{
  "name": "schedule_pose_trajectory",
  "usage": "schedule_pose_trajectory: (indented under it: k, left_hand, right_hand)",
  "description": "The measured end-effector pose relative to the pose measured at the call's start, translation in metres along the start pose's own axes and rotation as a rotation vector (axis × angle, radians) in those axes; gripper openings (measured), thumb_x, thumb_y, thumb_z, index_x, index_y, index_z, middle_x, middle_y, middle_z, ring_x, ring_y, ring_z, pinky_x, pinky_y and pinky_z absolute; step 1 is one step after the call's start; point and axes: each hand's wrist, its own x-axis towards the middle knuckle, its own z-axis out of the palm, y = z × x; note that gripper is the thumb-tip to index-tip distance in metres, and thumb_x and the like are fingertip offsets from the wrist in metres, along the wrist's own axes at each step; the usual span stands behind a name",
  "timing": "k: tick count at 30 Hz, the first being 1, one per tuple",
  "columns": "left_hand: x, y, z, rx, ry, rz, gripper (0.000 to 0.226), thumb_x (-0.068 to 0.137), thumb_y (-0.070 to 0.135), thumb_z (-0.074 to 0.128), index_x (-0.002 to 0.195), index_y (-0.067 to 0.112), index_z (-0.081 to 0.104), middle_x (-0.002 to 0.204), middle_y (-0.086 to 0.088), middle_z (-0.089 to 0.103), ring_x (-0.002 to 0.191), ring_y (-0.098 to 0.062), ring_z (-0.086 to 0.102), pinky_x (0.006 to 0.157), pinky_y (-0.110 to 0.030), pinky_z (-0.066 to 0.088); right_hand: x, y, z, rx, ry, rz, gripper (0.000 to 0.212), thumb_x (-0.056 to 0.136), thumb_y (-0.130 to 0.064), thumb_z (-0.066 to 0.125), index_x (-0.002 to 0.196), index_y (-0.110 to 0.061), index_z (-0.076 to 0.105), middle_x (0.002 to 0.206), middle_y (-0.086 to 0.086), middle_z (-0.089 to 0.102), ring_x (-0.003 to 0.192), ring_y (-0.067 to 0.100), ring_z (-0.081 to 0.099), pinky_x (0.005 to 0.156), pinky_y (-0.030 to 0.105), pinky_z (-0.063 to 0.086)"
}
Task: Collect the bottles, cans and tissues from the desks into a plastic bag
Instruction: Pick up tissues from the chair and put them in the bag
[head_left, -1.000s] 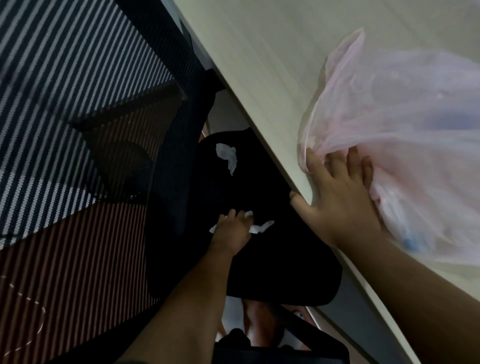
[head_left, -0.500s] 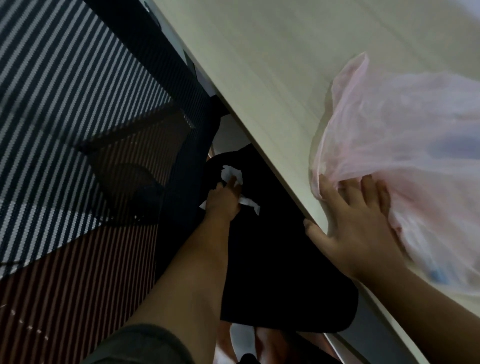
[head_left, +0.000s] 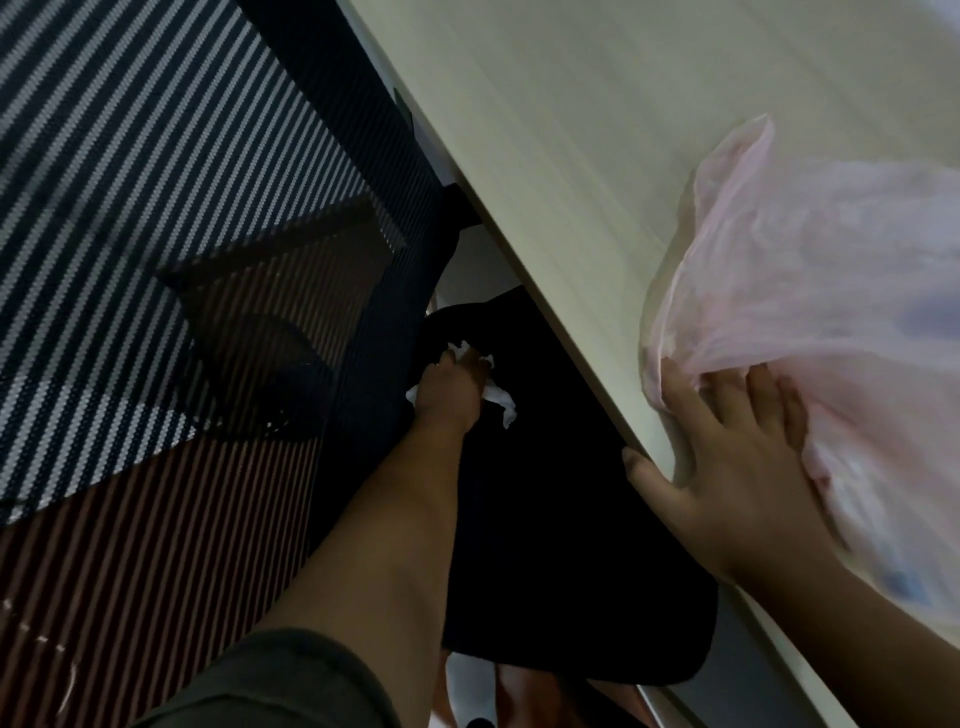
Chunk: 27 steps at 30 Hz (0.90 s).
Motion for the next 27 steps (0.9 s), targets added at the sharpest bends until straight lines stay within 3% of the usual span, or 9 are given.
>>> schedule_pose_trajectory:
  k: [4,7,9,12,15,21,24,27]
  left_hand:
    - [-0.021,0.004,-0.001,-0.032,0.182,-0.040,0.065,0.069,0.059,0.058,0.122,0.021,0.057,0.132,-0.005,0.050,0.120,-0.030,0.044,0.085,-0.050,0.044]
    - [-0.037,0.012,0.016,0.109,0.412,0.060,0.036,0.088,0.034,0.056,0.117,0.013,0.059,0.117,-0.009,0.058,0.108,-0.027,0.049,0.076,-0.039,0.039]
    - [-0.050,0.015,0.026,0.083,0.507,0.067,0.028,0.088,0.029,0.059,0.113,0.016,0.061,0.111,-0.006,0.059,0.101,-0.025,0.049,0.065,-0.037,0.032]
    - [-0.067,0.018,0.038,0.054,0.590,0.109,0.024,0.087,0.017,0.056,0.110,0.012,0.062,0.105,-0.009,0.060,0.096,-0.027,0.052,0.074,-0.037,0.037]
    - [-0.086,0.024,0.039,0.020,0.681,0.093,0.022,0.081,0.011,0.064,0.103,0.012,0.065,0.096,-0.009,0.061,0.087,-0.028,0.055,0.072,-0.039,0.043]
    - [-0.139,0.036,0.031,-0.071,0.718,0.149,0.030,0.081,0.013,0.067,0.110,0.014,0.061,0.106,-0.008,0.058,0.096,-0.029,0.051,0.080,-0.040,0.042]
    - [-0.179,0.044,0.034,-0.160,0.727,0.115,0.030,0.082,0.015,0.067,0.111,0.014,0.060,0.107,-0.008,0.057,0.097,-0.028,0.049,0.081,-0.039,0.041]
    - [-0.218,0.045,0.038,-0.210,0.738,0.055,0.027,0.084,0.018,0.068,0.110,0.016,0.059,0.106,-0.005,0.055,0.096,-0.025,0.047,0.081,-0.037,0.042]
  right_hand:
    - [0.000,0.002,0.003,-0.007,0.004,-0.003,0.076,0.077,-0.060,0.047,0.145,-0.029,0.030,0.133,0.013,0.044,0.135,0.042,0.026,0.116,0.056,0.010]
    - [0.000,0.003,0.003,-0.008,0.011,-0.003,0.077,0.078,-0.060,0.047,0.146,-0.029,0.029,0.135,0.013,0.042,0.136,0.042,0.024,0.116,0.056,0.009]
    - [0.000,0.002,0.004,-0.015,0.016,-0.005,0.077,0.077,-0.060,0.047,0.146,-0.030,0.028,0.136,0.013,0.041,0.137,0.042,0.023,0.116,0.056,0.010]
    - [0.000,0.002,0.003,-0.008,0.016,-0.013,0.077,0.078,-0.060,0.046,0.146,-0.031,0.026,0.139,0.014,0.039,0.139,0.041,0.019,0.116,0.056,0.008]
    - [0.000,0.002,0.002,0.020,0.009,-0.019,0.076,0.079,-0.061,0.044,0.146,-0.033,0.023,0.145,0.013,0.034,0.143,0.039,0.012,0.118,0.054,0.004]
    - [-0.003,0.004,0.001,0.068,0.018,-0.046,0.074,0.081,-0.062,0.041,0.147,-0.034,0.020,0.154,0.014,0.025,0.147,0.034,0.000,0.118,0.052,-0.002]
    - [-0.007,0.005,0.001,0.097,0.056,-0.062,0.065,0.086,-0.061,0.041,0.143,-0.032,0.031,0.152,0.013,0.029,0.146,0.034,0.006,0.118,0.052,0.003]
    - [-0.015,0.005,-0.002,0.234,0.079,-0.046,0.045,0.094,-0.047,0.045,0.136,-0.029,0.045,0.150,0.009,0.034,0.142,0.030,0.016,0.116,0.048,0.012]
